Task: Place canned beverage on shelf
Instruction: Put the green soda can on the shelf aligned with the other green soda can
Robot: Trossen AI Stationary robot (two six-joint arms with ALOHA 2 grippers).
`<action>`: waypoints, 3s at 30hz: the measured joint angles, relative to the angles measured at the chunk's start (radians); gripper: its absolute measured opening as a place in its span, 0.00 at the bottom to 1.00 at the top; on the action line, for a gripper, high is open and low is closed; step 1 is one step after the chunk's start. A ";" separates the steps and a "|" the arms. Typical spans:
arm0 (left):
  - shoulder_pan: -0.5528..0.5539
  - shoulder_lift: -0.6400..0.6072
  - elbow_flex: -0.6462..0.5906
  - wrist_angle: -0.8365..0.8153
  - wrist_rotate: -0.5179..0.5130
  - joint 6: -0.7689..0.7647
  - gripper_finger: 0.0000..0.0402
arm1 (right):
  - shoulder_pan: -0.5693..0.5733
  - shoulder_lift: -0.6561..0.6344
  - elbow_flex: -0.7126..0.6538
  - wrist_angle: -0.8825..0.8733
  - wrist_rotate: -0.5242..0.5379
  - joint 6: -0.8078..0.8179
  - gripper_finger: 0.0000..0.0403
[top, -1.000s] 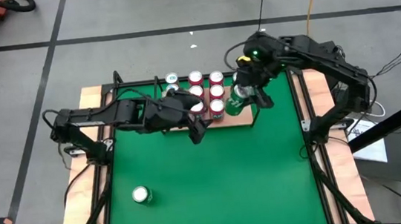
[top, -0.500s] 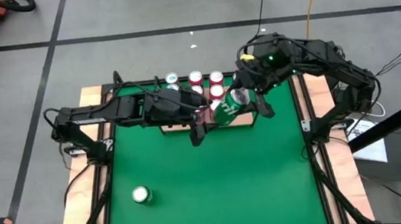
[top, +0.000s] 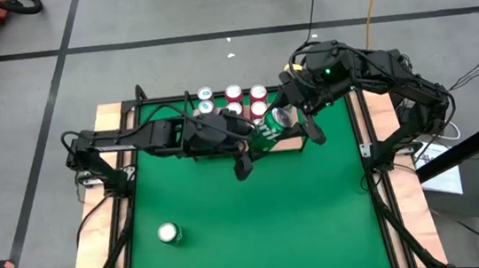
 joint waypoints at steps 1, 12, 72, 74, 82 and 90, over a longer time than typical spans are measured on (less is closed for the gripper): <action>-0.003 0.000 0.000 0.000 -0.002 0.004 0.72 | 0.000 0.000 0.000 0.000 0.001 0.002 0.73; -0.022 0.000 -0.001 0.002 -0.098 -0.009 0.70 | 0.000 0.000 0.000 0.008 0.010 0.143 0.85; -0.063 0.207 0.000 0.179 -0.651 0.145 0.71 | -0.061 0.181 0.286 -0.473 0.289 0.402 0.88; -0.063 0.207 0.000 0.182 -0.652 0.143 0.71 | -0.064 0.180 0.286 -0.471 0.288 0.398 0.88; -0.063 0.207 0.000 0.179 -0.652 0.139 0.71 | -0.069 0.175 0.286 -0.465 0.258 0.394 0.87; -0.063 0.208 0.000 0.178 -0.652 0.140 0.71 | -0.101 0.168 0.286 -0.468 0.152 0.425 0.86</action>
